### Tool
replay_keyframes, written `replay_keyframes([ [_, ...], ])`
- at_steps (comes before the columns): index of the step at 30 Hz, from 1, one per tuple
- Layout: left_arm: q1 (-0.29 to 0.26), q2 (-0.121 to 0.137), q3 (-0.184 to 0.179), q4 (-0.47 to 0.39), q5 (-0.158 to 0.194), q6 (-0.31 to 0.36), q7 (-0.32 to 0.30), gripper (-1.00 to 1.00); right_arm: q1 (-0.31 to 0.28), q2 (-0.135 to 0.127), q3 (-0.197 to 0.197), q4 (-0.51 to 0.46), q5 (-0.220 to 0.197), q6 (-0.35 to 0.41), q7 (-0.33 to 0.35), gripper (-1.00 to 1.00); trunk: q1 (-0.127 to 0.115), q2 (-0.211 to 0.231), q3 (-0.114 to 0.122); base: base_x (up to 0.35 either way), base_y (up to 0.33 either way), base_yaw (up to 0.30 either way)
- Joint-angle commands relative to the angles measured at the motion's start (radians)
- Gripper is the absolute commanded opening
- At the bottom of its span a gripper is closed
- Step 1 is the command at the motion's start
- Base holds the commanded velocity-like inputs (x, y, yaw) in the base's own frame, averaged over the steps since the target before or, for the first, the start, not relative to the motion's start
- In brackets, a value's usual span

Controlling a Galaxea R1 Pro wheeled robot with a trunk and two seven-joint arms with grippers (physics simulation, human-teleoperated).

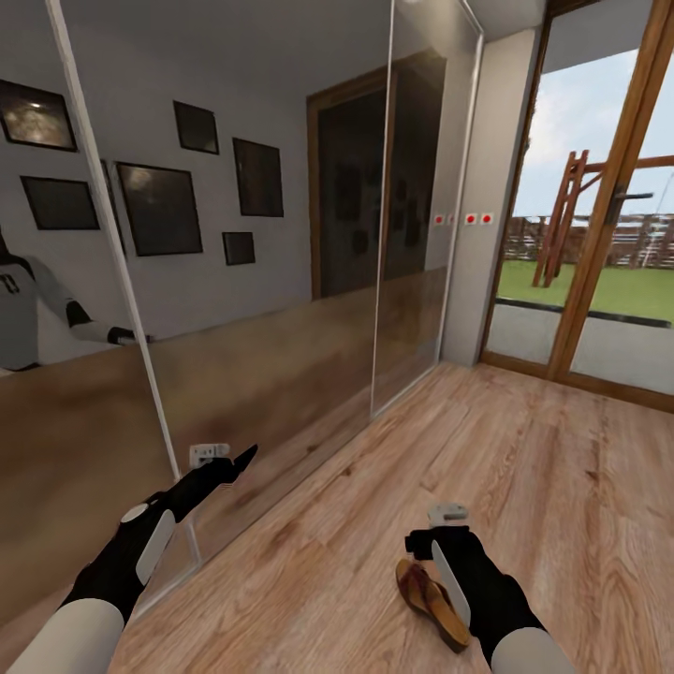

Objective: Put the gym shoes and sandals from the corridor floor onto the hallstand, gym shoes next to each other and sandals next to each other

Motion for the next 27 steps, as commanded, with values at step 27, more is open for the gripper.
replay_keyframes([
  [27, -0.001, 0.000, 0.001, 0.001, 0.005, 0.002, -0.005, 1.00, 0.000, -0.002, 0.001, -0.004, -0.002, 0.004, -0.005, 1.00, 0.000, 0.000, -0.001, 0.169, -0.024, 0.000],
])
